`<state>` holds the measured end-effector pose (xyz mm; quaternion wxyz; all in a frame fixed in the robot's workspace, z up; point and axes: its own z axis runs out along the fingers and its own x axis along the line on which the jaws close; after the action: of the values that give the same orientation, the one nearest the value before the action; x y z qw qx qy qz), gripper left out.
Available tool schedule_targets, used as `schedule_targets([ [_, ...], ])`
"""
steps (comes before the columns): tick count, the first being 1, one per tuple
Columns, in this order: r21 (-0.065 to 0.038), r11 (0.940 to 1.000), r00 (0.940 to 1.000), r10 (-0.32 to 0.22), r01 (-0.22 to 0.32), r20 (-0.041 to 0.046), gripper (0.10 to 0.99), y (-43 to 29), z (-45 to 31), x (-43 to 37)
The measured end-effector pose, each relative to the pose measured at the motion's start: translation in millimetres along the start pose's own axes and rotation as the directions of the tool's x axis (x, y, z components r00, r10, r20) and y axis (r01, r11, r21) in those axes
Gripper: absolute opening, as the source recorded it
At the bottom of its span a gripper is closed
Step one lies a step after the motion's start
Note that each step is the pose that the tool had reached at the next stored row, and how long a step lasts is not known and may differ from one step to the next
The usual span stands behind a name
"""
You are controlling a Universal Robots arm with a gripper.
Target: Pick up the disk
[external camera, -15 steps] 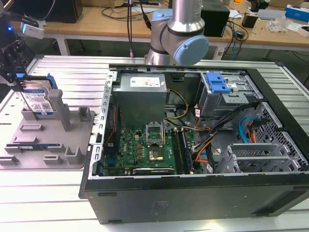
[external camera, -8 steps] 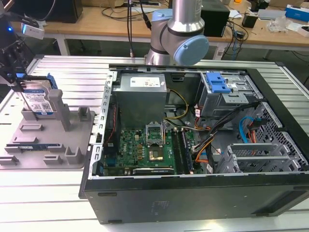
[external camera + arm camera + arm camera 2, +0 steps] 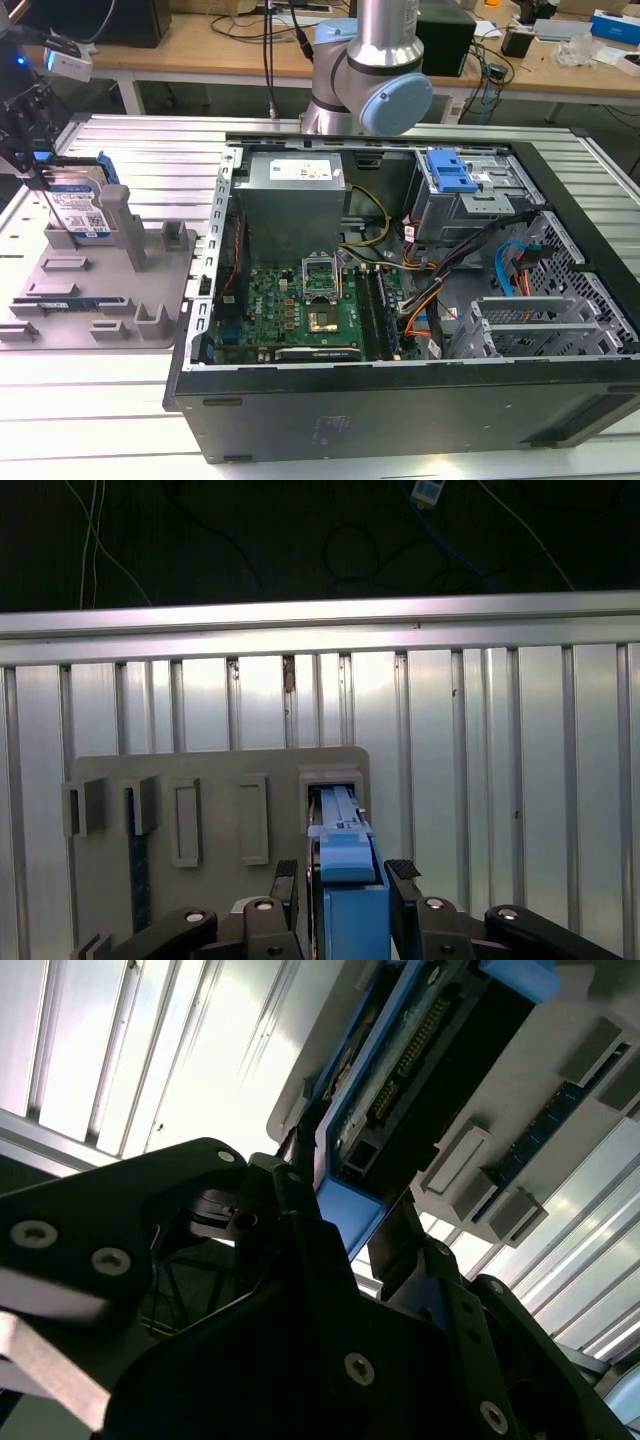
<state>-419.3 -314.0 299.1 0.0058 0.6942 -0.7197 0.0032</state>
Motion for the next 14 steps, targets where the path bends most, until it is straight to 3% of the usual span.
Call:
schedule_targets([
  [2, 0.000, 1.0000, 1.0000, 0.000, 0.000, -0.0001, 0.455, 0.0, 0.1, 0.0],
  [3, 0.000, 1.0000, 1.0000, 0.000, 0.000, -0.0001, 0.384, 0.0, 0.1, 0.0],
  [14, 0.000, 1.0000, 1.0000, 0.001, -0.001, 0.0000, 0.369, 0.0, 0.4, 0.1],
])
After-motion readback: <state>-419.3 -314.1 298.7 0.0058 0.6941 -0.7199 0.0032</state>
